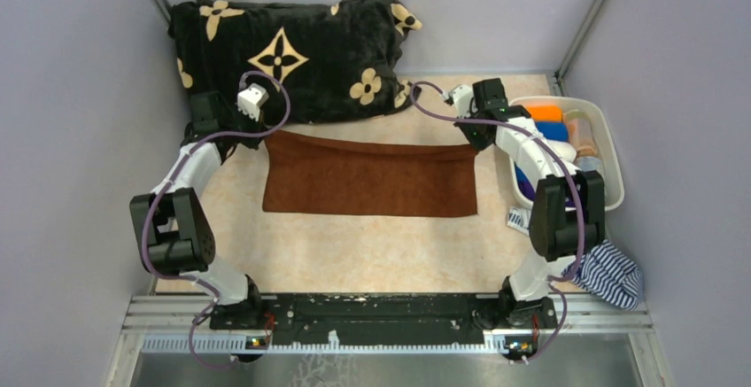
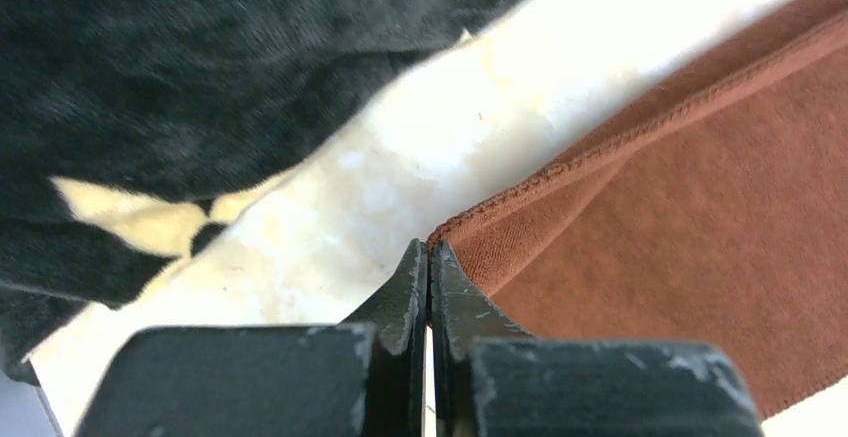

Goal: Roll the towels
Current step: Fold the towel at the center of the board.

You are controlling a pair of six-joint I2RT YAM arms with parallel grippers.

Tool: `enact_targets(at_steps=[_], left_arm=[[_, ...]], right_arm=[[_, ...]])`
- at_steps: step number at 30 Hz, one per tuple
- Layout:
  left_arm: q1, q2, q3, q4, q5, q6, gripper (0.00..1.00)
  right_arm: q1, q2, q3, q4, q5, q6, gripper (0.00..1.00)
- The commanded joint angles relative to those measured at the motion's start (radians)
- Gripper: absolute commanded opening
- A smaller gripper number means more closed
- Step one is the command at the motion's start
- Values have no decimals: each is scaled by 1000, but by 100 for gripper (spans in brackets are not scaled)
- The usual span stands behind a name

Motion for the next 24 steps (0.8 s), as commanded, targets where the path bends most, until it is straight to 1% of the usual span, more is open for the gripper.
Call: enact_targets(at_steps=[1,7,11,16,20,24], left_arm=[[0,-90,-120,127,34,-4,0],[-1,-207,-274,243,18,-85,1],[-2,-282,-339,274,-59,-149,3],[-1,-360,-429,322,-163,-249,4],[-2,-392,-490,325,-227,-295,6],[-2,-416,-542,324,-258,-327,7]], right_arm=[[57,-118,-58,13,42,23,0],[89,-204,-173,28,83,124,0],[97,-284,-272,60,118,189,0],[98,-364,-392,106,165,224,0],[98,-389,-460,127,164,265,0],[98,-379,-506,150,163,292,0]])
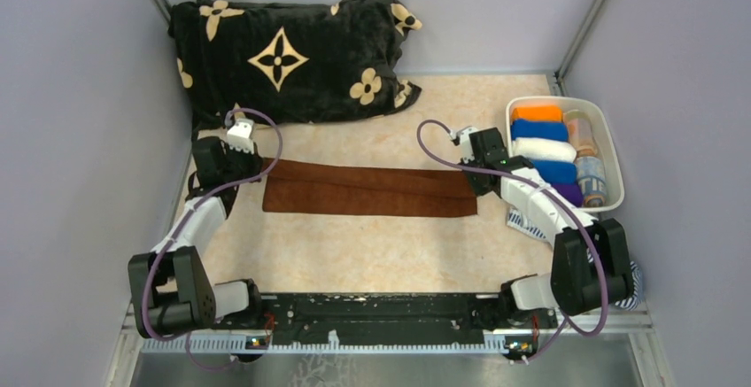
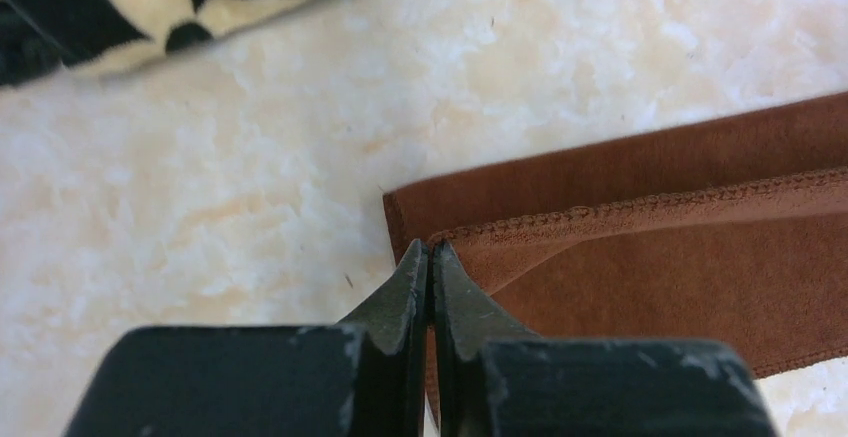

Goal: Roll the towels
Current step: Fold the towel at the center of the board.

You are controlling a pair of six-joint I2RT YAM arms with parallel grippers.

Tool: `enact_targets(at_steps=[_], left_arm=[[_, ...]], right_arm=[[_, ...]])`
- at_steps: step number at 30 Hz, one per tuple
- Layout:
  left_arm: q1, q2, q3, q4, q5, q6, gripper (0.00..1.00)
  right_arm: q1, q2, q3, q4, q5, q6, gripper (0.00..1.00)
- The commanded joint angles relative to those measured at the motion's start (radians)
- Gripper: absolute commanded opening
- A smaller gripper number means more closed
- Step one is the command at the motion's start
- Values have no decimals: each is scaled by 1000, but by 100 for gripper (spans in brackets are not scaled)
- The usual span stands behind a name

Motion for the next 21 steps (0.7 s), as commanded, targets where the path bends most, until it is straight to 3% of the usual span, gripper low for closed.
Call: enact_targets(at_steps=[1,12,21], left_arm=[[-1,-38,-53,35,-69,-68,7],[0,-93,-110,39,-78,-116,6],[0,113,166,74,-4,-113,4]], right_arm=[[4,-21,-38,72,36,56,0],[4,9,-32,120,59,54,0],[0,122,167,246,166,-192,0]])
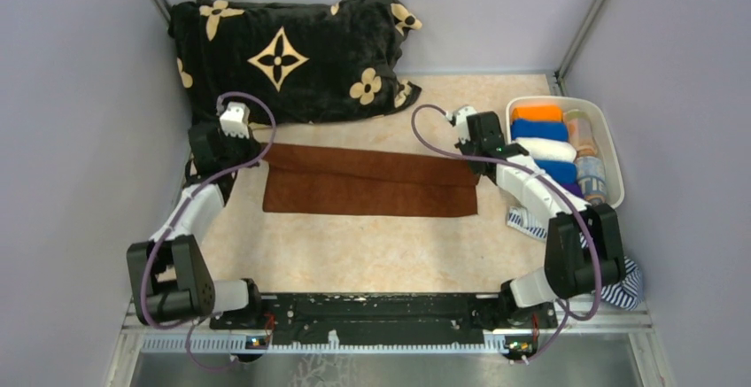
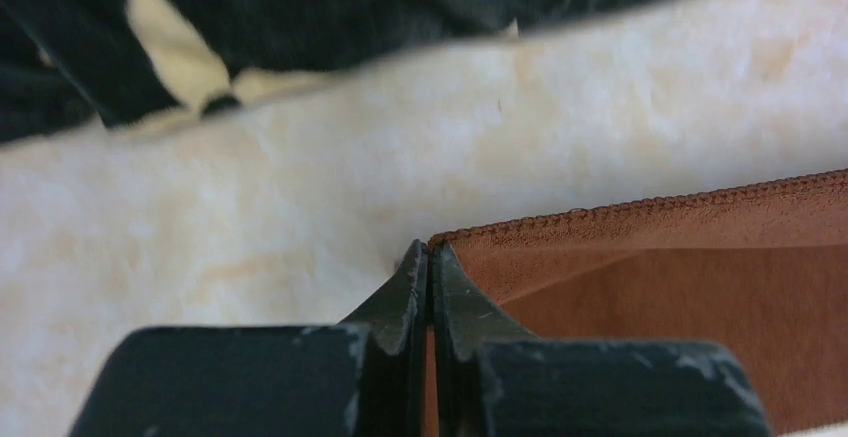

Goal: Roll the towels
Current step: Fold the towel at the center of the board.

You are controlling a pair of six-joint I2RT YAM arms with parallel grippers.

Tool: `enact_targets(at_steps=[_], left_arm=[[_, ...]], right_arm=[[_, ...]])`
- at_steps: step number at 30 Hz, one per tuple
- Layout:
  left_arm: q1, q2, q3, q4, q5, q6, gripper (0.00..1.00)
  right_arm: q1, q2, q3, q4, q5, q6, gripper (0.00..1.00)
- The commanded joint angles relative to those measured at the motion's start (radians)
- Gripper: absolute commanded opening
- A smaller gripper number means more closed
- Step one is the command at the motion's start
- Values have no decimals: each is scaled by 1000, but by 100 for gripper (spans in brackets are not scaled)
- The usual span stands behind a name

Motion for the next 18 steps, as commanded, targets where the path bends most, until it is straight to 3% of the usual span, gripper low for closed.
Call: enact_targets(at_steps=[1,10,18], left_arm=[[-1,130,165,63,49,0,4],[0,352,308,91,82,57,3],[3,338,290,81,68,96,3]], right_arm=[[-5,78,132,141,96,-166,0],[-55,301,318,194,103,-280,0],[-58,326,342,190,85,-307,0]])
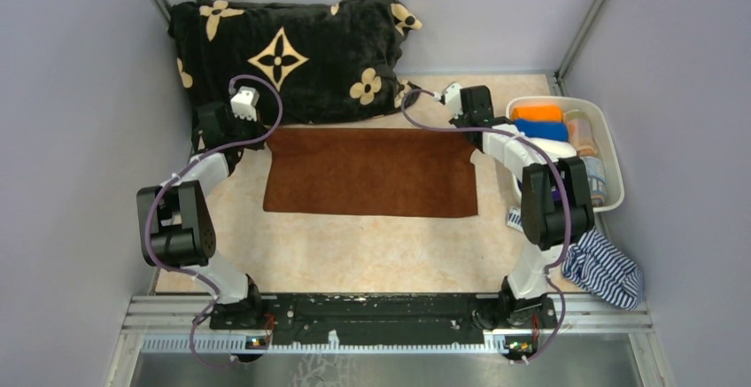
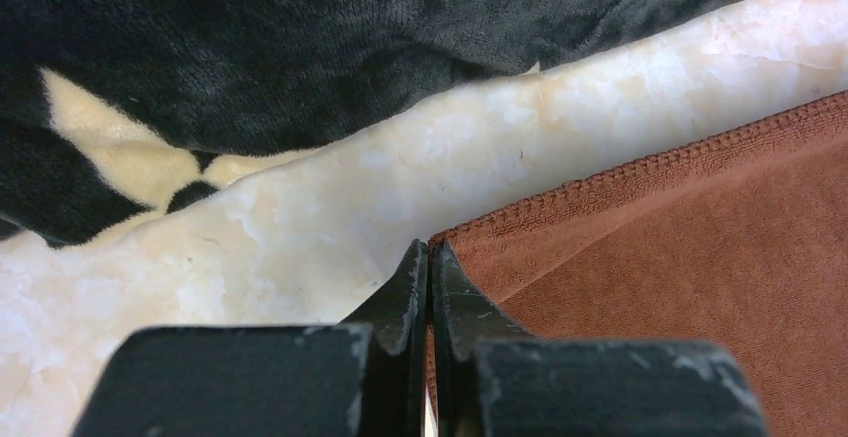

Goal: Roll the towels
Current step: Fold the towel at the center of the board.

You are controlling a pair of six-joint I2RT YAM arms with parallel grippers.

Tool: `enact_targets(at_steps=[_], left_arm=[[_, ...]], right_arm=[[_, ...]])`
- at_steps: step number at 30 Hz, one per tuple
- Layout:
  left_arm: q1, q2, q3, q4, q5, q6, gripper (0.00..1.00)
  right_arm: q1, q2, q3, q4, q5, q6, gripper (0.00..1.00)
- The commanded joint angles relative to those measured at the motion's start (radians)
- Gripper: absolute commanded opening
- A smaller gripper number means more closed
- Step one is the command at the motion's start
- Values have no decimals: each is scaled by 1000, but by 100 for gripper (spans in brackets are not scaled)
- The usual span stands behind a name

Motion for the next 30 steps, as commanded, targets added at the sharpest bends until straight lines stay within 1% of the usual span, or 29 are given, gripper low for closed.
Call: enact_targets(at_steps=[1,4,8,13,17,23,30], left_arm=[[8,-52,-3,25,-25,55,3],[10,-108,-54,16,-62,68,2],[13,-186,-124,27,-72,62,2],[12,-244,-184,-1,-69,37,2],[13,-280,-246,-7,-73,2,2],[14,-315,-299,-38,-98,-34,1],[12,-373,-329,-84,-130,-59,1]], right_arm=[[-13,-39,24,27,20,-18,0],[-13,-97,-42,25,17,-8,0],[-12,-197,-140,18,-4,4,0],[-12,-284,-231,9,-6,16,0],[-12,-346,-278,-14,-45,46,0],[4,-400,-341,-60,-115,95,0],[16,-419,-370,-133,-134,150,0]])
